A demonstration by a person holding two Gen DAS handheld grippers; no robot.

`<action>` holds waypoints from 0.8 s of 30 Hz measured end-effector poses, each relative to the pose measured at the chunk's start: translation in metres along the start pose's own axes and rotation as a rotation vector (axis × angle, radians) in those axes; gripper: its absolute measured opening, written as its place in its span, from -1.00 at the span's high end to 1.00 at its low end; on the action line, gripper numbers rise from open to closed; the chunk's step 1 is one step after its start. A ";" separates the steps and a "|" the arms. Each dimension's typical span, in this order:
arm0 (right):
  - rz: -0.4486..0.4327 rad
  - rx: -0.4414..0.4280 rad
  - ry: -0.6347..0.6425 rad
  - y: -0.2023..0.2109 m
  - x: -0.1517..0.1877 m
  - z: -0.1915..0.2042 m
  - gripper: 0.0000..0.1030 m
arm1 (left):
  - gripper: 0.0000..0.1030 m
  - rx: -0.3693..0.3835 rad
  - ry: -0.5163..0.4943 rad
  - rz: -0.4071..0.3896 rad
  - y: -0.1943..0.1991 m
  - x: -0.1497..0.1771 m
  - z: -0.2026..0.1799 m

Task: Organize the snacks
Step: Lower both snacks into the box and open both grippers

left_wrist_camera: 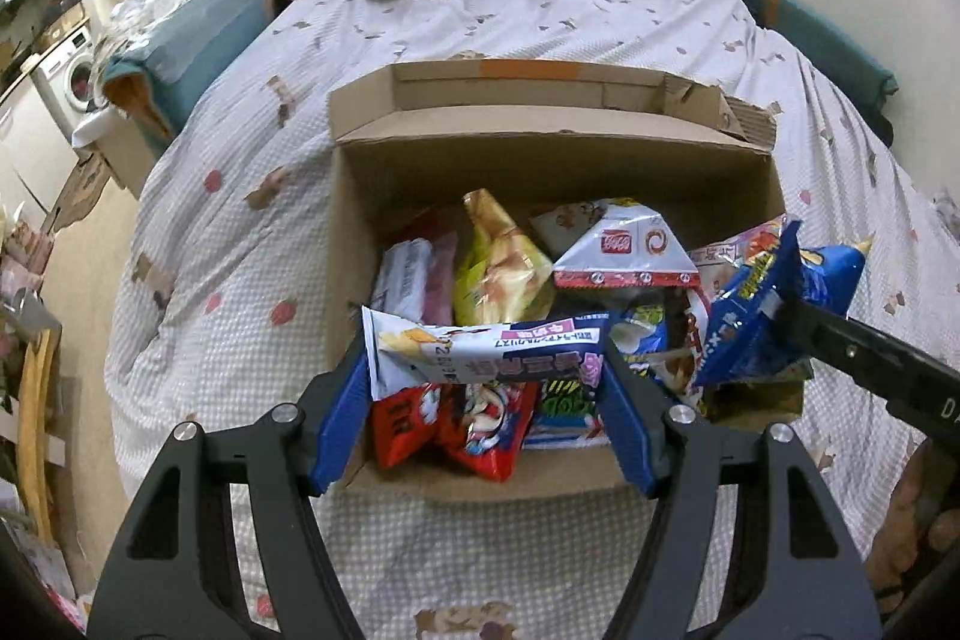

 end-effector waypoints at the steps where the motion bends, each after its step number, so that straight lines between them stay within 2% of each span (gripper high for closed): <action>1: 0.000 0.000 -0.002 -0.002 -0.002 -0.001 0.14 | -0.30 -0.002 -0.002 -0.002 -0.002 -0.002 -0.001; 4: 0.000 -0.003 -0.011 -0.005 -0.009 0.000 0.13 | -0.31 -0.020 -0.009 -0.014 -0.007 -0.010 -0.003; 15: 0.007 -0.032 0.005 -0.016 -0.019 0.008 0.10 | -0.34 -0.011 -0.013 0.005 -0.028 -0.018 -0.007; 24: 0.007 -0.072 0.002 -0.015 -0.021 0.013 0.02 | -0.40 -0.017 0.040 0.013 -0.033 -0.014 0.007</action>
Point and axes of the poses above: each gripper's, at about its wrist camera, not at the fingertips, and y roughly against the way its jaws point, z to its left, x to its underside, the point moved 5 cm from there along -y, roughly the way its jaws point, and after that the axes turned 15 degrees about -y, right-handed, at the moved point
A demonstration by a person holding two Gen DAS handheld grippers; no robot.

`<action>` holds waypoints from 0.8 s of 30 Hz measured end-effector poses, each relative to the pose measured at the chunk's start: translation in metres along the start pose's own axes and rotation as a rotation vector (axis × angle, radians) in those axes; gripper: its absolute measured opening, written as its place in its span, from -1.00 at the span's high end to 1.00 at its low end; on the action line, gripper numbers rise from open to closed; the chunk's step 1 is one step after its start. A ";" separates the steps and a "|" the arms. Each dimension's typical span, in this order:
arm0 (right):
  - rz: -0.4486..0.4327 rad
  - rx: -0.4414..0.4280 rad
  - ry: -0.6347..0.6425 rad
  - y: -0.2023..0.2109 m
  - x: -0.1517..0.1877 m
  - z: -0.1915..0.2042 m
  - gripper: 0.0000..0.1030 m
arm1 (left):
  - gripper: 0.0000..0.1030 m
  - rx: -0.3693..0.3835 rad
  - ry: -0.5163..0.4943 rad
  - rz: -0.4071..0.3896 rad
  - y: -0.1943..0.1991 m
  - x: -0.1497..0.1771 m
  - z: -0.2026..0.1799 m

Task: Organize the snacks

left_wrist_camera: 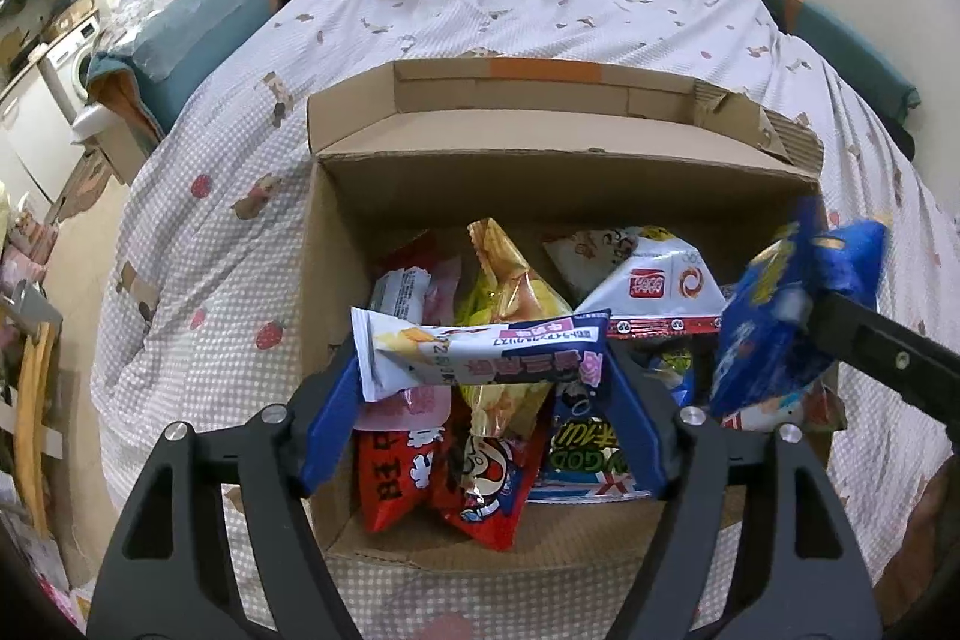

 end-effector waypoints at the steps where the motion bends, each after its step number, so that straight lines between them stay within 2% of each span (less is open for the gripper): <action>1: -0.003 -0.002 -0.002 0.001 -0.001 0.000 -0.01 | -0.40 0.001 0.002 0.002 0.000 0.000 0.001; 4: -0.008 -0.021 -0.019 0.004 -0.003 0.000 -0.28 | -0.44 0.010 0.007 0.002 0.000 0.001 0.000; 6: -0.011 -0.033 -0.023 0.008 -0.005 0.001 -0.88 | -0.77 -0.001 0.018 0.003 0.001 0.002 0.001; 7: -0.029 -0.038 -0.020 0.011 -0.007 0.002 -0.97 | -0.82 -0.006 0.028 -0.001 0.003 0.003 0.002; 11: -0.064 -0.057 -0.014 0.021 -0.010 0.007 -1.00 | -1.00 0.011 0.051 -0.016 0.009 0.003 0.004; 24: -0.140 -0.009 0.057 0.044 -0.003 0.016 -1.00 | -1.00 -0.038 0.047 -0.060 0.040 0.010 0.015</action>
Point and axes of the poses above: each gripper's, at about its wrist camera, not at the fingertips, and y roughly against the way its jaws point, z to its left, x to its underside, the point moved 5 cm from there along -y, roughly the way its jaws point, and after that the axes turned 15 degrees about -y, right-handed, at the moved point
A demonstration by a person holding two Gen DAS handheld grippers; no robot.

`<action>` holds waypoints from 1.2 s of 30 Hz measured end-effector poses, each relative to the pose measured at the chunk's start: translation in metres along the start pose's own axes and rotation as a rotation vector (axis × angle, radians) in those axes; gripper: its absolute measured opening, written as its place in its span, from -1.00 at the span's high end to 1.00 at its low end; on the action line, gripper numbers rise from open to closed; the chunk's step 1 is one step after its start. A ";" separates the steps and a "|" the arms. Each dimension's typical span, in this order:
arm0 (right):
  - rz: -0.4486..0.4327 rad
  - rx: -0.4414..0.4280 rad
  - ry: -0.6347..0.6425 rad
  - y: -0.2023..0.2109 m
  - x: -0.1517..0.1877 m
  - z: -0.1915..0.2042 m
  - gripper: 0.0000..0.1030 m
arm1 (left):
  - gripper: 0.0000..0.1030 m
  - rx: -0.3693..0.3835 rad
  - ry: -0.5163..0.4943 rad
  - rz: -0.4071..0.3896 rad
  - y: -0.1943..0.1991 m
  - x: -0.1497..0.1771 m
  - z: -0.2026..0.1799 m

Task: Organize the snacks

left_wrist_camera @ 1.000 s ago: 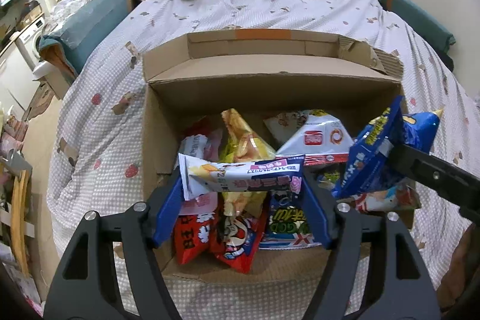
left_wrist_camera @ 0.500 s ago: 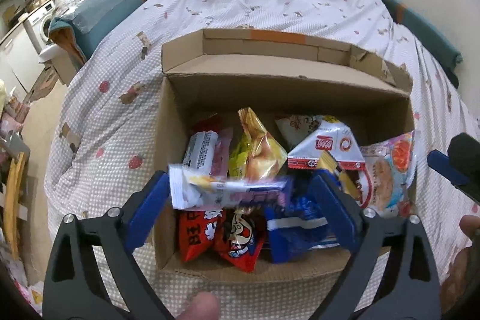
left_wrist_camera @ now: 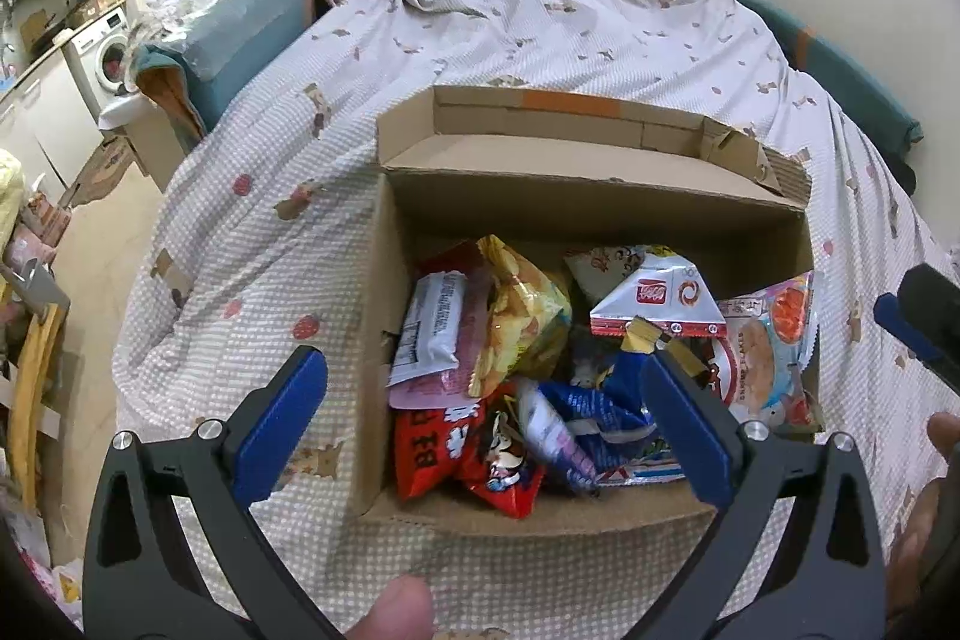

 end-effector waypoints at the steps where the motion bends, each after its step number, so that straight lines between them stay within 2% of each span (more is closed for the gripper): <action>1: 0.000 -0.002 0.003 0.002 0.001 0.001 -1.00 | -1.00 -0.003 -0.007 -0.006 0.003 0.000 0.000; 5: -0.015 0.006 0.000 0.015 0.007 0.002 -1.00 | -1.00 -0.055 -0.034 -0.024 0.019 0.006 0.002; 12: -0.035 0.024 0.001 0.038 0.019 0.005 -1.00 | -1.00 -0.042 -0.022 -0.055 0.047 0.023 0.013; 20: -0.069 0.119 0.063 0.056 0.043 0.012 -1.00 | -1.00 -0.034 -0.042 -0.092 0.078 0.046 0.018; 24: -0.148 0.153 0.104 0.082 0.057 0.023 -1.00 | -1.00 -0.013 -0.031 -0.128 0.096 0.059 0.017; 31: -0.118 0.201 0.148 0.093 0.087 0.028 -1.00 | -1.00 -0.003 0.013 -0.159 0.115 0.087 0.021; 36: -0.119 0.248 0.184 0.086 0.105 0.020 -1.00 | -1.00 -0.010 0.022 -0.179 0.112 0.095 0.025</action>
Point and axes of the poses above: each gripper's, at about its wrist camera, not at the fingertips, and y roughly against the way its jaws point, z to its left, x to its underside, the point moved 5 cm from there along -y, roughly the way its jaws point, and after that the axes turned 15 degrees about -y, right-handed, at the moved point
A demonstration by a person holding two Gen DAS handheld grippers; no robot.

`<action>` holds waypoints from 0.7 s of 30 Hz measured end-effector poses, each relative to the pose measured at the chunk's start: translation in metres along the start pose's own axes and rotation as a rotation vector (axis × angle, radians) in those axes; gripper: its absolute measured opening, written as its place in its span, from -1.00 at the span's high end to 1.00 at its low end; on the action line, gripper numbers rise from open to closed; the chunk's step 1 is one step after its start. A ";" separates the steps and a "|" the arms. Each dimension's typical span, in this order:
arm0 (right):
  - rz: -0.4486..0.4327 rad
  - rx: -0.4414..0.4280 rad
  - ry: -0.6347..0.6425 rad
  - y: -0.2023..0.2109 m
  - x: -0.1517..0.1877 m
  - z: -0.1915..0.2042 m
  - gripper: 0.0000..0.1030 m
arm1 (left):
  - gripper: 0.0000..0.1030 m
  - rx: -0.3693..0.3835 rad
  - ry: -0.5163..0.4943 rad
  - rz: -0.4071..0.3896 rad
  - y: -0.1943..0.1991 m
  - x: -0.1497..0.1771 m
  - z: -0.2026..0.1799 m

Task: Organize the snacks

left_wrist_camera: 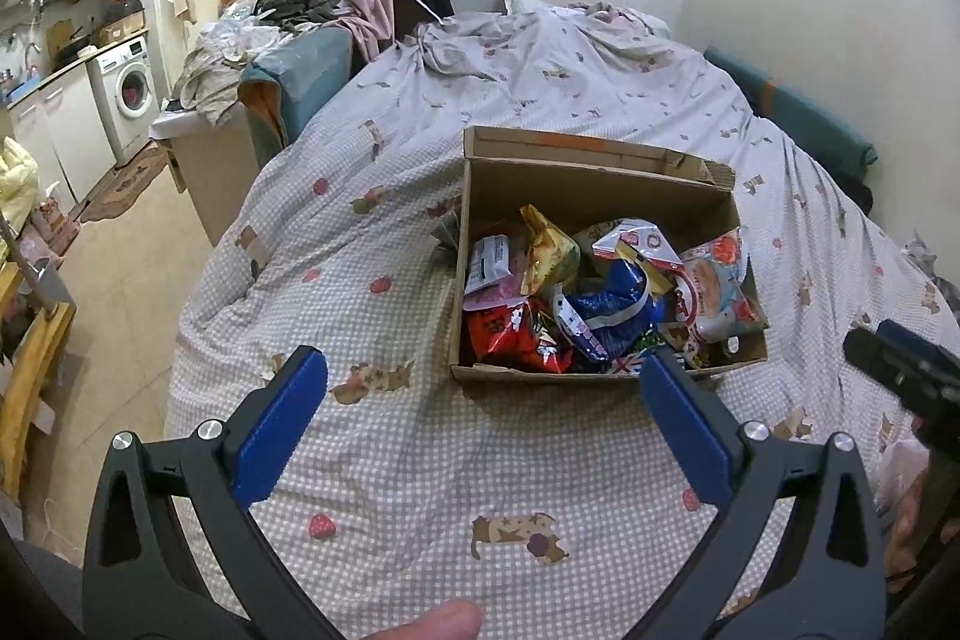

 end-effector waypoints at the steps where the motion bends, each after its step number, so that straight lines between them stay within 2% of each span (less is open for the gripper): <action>1: -0.001 0.004 0.004 -0.003 0.003 0.000 -1.00 | -1.00 -0.001 0.000 0.002 -0.002 0.001 0.001; 7: -0.044 0.021 0.037 -0.008 0.006 0.003 -1.00 | -1.00 0.009 0.023 0.014 -0.014 0.007 0.005; 13: 0.024 0.001 0.013 -0.034 0.015 0.002 -1.00 | -1.00 -0.023 -0.023 0.037 -0.026 0.013 -0.004; 17: 0.021 0.013 0.021 -0.040 0.014 0.004 -1.00 | -1.00 0.008 -0.002 0.053 -0.031 0.014 -0.005; 21: 0.026 0.031 0.026 -0.043 0.016 0.002 -1.00 | -1.00 0.007 -0.008 0.052 -0.032 0.013 -0.006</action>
Point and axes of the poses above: each gripper's, at about its wrist camera, not at the fingertips, and y roughly against the way its jaws point, z to its left, x to its underside, the point moved 5 cm from there along -y, roughly the way its jaws point, and after that the axes turned 15 degrees about -y, right-handed, at the moved point
